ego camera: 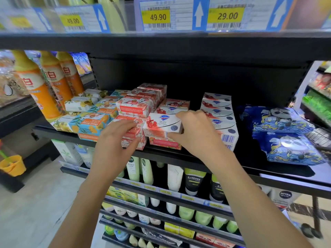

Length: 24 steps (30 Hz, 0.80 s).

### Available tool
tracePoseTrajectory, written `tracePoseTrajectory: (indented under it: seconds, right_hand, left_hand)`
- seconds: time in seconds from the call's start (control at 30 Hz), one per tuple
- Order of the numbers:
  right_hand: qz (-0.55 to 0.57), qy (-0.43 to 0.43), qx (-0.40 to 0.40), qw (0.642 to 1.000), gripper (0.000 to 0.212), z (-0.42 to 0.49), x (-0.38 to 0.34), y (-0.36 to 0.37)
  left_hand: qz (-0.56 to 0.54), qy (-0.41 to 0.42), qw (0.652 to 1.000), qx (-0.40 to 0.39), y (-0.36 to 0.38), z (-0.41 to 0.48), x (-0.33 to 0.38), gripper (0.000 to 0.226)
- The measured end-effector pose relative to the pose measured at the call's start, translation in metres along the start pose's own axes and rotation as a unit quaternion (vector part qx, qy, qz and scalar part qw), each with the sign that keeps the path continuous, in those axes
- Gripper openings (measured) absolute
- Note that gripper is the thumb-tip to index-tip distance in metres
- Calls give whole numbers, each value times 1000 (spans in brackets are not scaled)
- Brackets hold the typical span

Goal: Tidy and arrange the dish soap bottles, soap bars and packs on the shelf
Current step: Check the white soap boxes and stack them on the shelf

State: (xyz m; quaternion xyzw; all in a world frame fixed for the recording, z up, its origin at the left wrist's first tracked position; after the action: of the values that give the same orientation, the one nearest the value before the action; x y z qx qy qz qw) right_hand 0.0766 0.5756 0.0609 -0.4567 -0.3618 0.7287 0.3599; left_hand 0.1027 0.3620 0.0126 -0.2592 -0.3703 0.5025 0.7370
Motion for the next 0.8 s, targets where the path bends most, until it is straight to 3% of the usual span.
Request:
tracePoseTrajectory:
  seconds: [0.1,0.2,0.4,0.8]
  right_hand:
    - [6,-19,-2,1000,46,-2,5,2]
    - [25,-38,47,998,56,-9,16,-14]
    - [59,92,139,984,84,-38,87,-43]
    - [166,129,163,964,80,-53,111,-23]
  left_hand:
    - [-6,-3,1000,1,1,0,0,40]
    - [-8,-8,1000,4,1,0,0,40]
    - [-8,-14,1000,10,2,-2,1,39]
    - [-13,-21,999,20,5,-5,4,38]
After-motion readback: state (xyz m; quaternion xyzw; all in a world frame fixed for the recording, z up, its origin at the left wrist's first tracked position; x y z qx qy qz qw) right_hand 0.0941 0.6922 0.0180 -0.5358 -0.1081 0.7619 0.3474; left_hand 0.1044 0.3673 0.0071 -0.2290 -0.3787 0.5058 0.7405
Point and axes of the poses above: each hand's wrist, its own z-axis towards the middle knuckle, its own y-axis out of the palm, x = y × z, the point moved 4 cm from there along z, towards the middle knuckle, and after that the axes turned 10 degrees about z, right-handed, at the moved point
